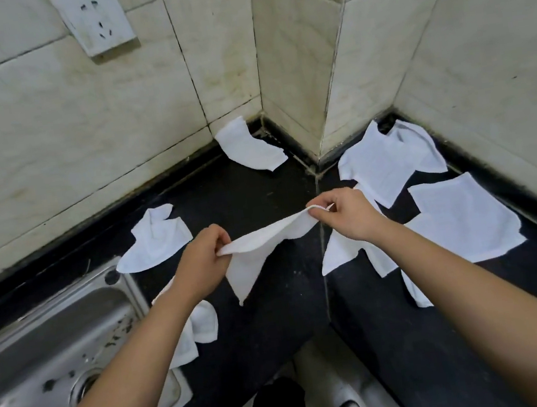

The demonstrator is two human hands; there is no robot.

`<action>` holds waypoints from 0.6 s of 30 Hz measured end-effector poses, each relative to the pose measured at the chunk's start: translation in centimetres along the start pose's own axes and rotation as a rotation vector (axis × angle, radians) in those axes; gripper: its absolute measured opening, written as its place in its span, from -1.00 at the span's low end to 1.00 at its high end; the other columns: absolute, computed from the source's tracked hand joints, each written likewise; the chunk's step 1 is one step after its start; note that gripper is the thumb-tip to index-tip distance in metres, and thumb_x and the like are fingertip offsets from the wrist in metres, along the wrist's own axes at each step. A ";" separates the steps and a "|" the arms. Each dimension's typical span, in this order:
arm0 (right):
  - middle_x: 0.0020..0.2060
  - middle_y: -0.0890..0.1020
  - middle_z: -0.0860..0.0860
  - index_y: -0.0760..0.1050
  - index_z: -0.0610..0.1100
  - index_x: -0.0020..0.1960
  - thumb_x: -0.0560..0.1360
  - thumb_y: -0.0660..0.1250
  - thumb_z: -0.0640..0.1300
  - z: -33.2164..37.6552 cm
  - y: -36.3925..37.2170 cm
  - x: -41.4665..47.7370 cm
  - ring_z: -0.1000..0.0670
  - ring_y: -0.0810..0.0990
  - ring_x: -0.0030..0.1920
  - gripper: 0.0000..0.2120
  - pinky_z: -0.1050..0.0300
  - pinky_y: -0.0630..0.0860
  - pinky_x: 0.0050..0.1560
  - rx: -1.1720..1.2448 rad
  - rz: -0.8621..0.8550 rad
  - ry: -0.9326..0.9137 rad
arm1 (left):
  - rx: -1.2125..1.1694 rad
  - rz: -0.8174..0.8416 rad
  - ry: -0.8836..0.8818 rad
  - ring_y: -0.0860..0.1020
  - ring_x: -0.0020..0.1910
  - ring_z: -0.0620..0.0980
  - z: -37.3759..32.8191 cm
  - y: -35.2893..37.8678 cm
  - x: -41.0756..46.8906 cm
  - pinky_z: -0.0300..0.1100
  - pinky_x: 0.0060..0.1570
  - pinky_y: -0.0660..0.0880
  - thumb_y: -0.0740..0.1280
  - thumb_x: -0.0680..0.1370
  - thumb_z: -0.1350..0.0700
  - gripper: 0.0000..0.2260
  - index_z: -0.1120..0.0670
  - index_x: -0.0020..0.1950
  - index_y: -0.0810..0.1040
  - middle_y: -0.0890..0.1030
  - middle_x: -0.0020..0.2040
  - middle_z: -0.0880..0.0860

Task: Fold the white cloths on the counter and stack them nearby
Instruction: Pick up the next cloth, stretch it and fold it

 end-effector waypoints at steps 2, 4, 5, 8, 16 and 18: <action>-0.02 0.68 0.10 0.68 0.02 0.10 0.58 0.35 -0.04 -0.3 -0.3 -0.3 0.12 0.60 -0.07 -0.84 0.21 0.49 -0.01 -0.027 -0.011 0.003 | 0.043 -0.053 0.018 0.51 -0.23 -0.07 0.1 -0.6 -0.2 -0.11 -0.23 0.48 0.41 0.49 0.18 -0.84 -0.08 -0.11 0.53 0.53 -0.19 -0.07; -0.01 0.70 0.07 0.68 0.01 0.10 0.58 0.36 -0.05 -0.2 -0.7 -0.1 0.07 0.63 -0.03 -0.84 0.17 0.52 0.03 -0.040 -0.024 0.009 | 0.127 -0.120 0.029 0.51 -0.19 -0.08 0.0 -1.3 0.1 -0.17 -0.24 0.42 0.43 0.50 0.09 -0.92 -0.10 -0.06 0.63 0.53 -0.14 -0.11; -0.03 0.71 0.06 0.68 0.00 0.10 0.58 0.36 -0.05 0.0 -0.9 0.0 0.05 0.65 -0.04 -0.84 0.16 0.54 0.03 -0.028 -0.040 0.014 | 0.148 -0.154 0.031 0.50 -0.17 -0.10 -0.1 -1.6 0.5 -0.19 -0.24 0.39 0.44 0.51 0.07 -0.93 -0.09 -0.04 0.66 0.53 -0.13 -0.12; -0.14 0.69 0.13 0.68 -0.03 0.08 0.58 0.37 -0.06 1.3 -1.6 1.0 0.14 0.64 -0.15 -0.85 0.16 0.56 -0.02 0.037 -0.155 0.017 | 0.104 -0.265 0.012 0.51 -0.16 -0.11 -1.0 -2.8 2.1 -0.22 -0.17 0.39 0.42 0.52 0.13 -0.86 -0.03 0.05 0.69 0.62 -0.07 -0.06; -0.03 0.65 0.03 0.67 -0.04 0.12 0.54 0.38 -0.10 5.4 -3.2 3.0 0.07 0.59 -0.08 -0.82 0.25 0.50 0.00 0.080 -0.447 -0.102 | -0.076 -0.552 0.101 0.56 -0.16 -0.13 -3.5 -7.0 4.4 -0.28 -0.14 0.45 0.34 0.48 0.18 -0.85 -0.04 -0.01 0.61 0.59 -0.11 -0.18; -0.05 0.61 0.06 0.68 -0.05 0.10 0.54 0.39 -0.12 5.1 -2.6 2.4 0.14 0.55 -0.12 -0.83 0.44 0.42 -0.05 0.064 -0.447 -0.144 | -0.079 -0.572 0.111 0.55 -0.14 -0.14 -2.9 -6.7 3.6 -0.39 -0.12 0.43 0.34 0.45 0.17 -0.84 -0.02 -0.01 0.59 0.60 -0.06 -0.15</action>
Point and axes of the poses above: each hand's wrist, its own x-axis towards the middle knuckle, its own y-axis out of the palm, z = x × y, the point moved 2 cm from there along x, towards the middle knuckle
